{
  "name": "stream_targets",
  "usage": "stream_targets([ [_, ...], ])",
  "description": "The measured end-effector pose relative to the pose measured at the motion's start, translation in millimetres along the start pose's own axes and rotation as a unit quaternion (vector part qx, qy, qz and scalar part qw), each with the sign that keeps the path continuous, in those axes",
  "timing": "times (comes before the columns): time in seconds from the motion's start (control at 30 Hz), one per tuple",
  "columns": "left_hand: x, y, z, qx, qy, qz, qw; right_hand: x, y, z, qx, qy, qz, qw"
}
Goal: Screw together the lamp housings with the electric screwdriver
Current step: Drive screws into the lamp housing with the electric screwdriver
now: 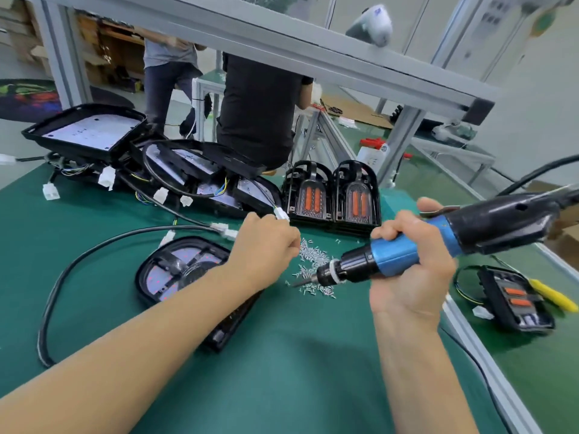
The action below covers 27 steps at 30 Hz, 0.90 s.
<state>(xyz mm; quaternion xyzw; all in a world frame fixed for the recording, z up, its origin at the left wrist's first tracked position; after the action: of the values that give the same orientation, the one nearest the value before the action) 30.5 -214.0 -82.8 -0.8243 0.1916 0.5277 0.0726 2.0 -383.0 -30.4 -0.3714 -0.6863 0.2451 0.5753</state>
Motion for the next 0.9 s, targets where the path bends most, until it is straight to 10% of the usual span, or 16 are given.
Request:
stream_targets([
  [0.37,81.2,-4.8,-27.2,-0.05,-0.217,-0.055,0.973,-34.5,-8.2,-12.5,-0.002,0.02,0.014,1.0],
  [0.9,61.7,6.4,-28.1,0.014,-0.176,-0.065,0.982,-28.0,-7.5,-19.9,0.005,0.026,-0.008,1.0],
])
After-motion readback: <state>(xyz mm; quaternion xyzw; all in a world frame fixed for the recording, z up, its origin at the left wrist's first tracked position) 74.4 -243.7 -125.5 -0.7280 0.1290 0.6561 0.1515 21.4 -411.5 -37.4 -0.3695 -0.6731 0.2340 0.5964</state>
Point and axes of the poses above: each hand's wrist, its own z-axis away from the middle knuckle, its own x-axis out of the palm, y = z × x, the point moved 8 cm from there along -z, towards the middle knuckle, and after that the axes turned 13 degrees about x, right-handed, at the moved point
